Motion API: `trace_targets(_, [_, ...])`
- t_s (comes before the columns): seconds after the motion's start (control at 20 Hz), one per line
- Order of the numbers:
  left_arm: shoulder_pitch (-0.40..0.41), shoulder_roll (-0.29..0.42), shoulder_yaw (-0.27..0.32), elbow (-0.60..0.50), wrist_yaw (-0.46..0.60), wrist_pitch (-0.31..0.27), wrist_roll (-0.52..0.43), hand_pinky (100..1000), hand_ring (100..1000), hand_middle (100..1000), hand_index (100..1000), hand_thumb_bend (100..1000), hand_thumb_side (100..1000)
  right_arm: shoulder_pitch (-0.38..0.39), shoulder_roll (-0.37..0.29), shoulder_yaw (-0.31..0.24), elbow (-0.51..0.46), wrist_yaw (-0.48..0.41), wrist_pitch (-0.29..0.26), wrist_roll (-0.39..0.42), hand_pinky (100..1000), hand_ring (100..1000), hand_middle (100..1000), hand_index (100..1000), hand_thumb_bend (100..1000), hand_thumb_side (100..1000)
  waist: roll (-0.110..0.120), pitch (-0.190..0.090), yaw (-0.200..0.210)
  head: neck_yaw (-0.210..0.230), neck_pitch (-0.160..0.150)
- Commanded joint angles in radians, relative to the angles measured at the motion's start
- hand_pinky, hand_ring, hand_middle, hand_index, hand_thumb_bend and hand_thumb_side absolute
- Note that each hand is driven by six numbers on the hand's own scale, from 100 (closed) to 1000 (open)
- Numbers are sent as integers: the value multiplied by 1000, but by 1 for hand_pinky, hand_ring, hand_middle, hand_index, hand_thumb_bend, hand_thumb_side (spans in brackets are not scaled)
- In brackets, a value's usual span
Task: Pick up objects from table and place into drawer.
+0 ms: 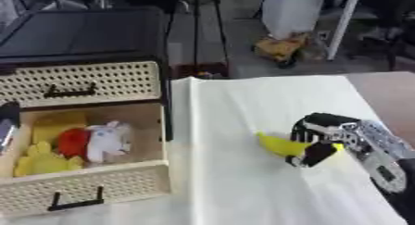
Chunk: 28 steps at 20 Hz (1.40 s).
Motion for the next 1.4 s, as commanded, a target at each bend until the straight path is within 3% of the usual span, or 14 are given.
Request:
trace_targets(0.05, [-9, 12, 14, -15, -7, -2, -3, 100, 100, 100, 878, 100, 509, -17, -20, -12, 2, 7, 7, -7, 639, 716, 630, 756, 397, 407, -1, -17, -1, -1, -7])
trace_targets(0.45, [-11, 7, 13, -15, -10, -11, -9, 100, 100, 100, 872, 100, 510, -23, -12, -3, 50, 29, 1, 6, 610, 706, 623, 750, 353, 291, 0, -13, 9, -3, -10])
trace_targets(1.2, [-6, 2, 13, -15, -17, -15, -12, 100, 100, 100, 865, 100, 513, -35, -7, -3, 81, 5, 27, -57, 476, 623, 545, 666, 257, 296, 0, -16, 5, -5, -9])
trace_targets(1.4, [-5, 1, 14, -15, -16, -16, -13, 100, 100, 100, 862, 100, 516, -35, -9, -6, 78, -6, 34, -69, 455, 615, 534, 653, 179, 289, 0, -17, 3, -5, -11])
